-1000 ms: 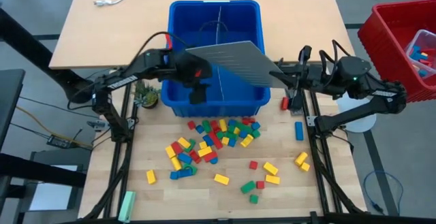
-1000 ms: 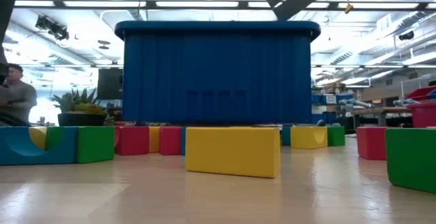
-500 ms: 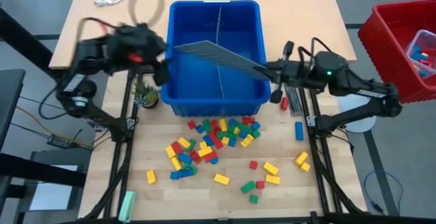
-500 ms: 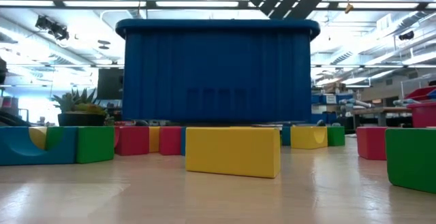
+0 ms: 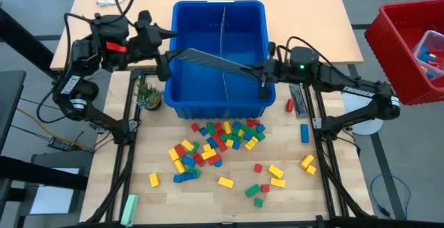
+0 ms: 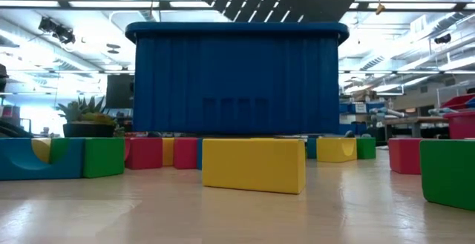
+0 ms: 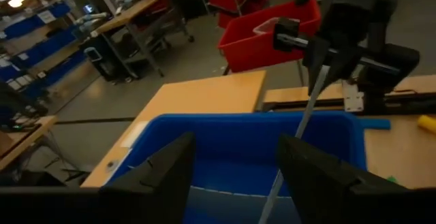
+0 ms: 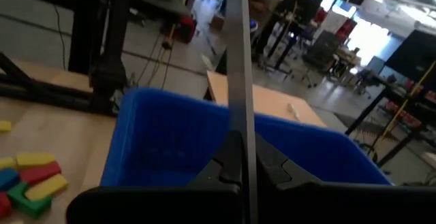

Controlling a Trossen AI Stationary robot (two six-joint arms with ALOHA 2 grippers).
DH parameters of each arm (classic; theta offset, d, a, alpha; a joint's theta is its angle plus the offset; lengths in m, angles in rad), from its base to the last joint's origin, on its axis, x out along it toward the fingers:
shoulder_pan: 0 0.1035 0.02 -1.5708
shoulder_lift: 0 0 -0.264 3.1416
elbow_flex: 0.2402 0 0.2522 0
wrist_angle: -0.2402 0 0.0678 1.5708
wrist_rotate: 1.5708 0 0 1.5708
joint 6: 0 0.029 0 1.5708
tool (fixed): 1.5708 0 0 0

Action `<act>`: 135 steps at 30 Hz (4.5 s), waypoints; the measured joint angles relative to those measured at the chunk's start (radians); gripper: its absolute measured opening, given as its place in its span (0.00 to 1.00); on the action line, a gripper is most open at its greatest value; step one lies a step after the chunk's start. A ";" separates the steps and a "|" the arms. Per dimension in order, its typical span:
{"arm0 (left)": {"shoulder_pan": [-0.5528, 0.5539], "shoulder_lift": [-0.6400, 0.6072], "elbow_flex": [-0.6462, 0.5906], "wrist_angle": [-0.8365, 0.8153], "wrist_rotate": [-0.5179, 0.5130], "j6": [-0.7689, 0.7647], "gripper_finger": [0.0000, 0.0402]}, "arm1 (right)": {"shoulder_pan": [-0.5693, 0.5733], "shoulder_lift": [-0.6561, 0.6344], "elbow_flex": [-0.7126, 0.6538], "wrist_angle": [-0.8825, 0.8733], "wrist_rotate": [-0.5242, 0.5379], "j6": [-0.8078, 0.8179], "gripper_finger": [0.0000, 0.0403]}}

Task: Sort blocks
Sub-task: Assemble the blue bin using gray bin divider

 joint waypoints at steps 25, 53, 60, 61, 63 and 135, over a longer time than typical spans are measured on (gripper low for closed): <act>0.106 -0.061 0.000 -0.118 0.130 -0.037 0.55 | -0.079 0.039 0.001 -0.026 -0.051 -0.007 0.00; 0.129 0.093 -0.001 -0.162 0.249 0.031 0.27 | -0.075 0.077 0.001 -0.005 -0.077 0.006 0.00; 0.129 0.098 -0.001 -0.168 0.249 0.057 0.03 | -0.076 0.077 0.000 0.033 -0.048 0.012 0.03; 0.131 0.092 -0.001 -0.170 0.250 0.055 0.03 | -0.075 0.074 0.000 0.043 -0.043 0.017 0.04; 0.142 0.084 -0.001 -0.180 0.256 0.050 0.03 | -0.075 0.059 0.000 0.065 -0.041 0.021 0.08; 0.470 -0.351 -0.596 0.654 0.848 -0.233 0.02 | -0.559 -0.101 0.085 -0.422 -0.608 0.110 0.42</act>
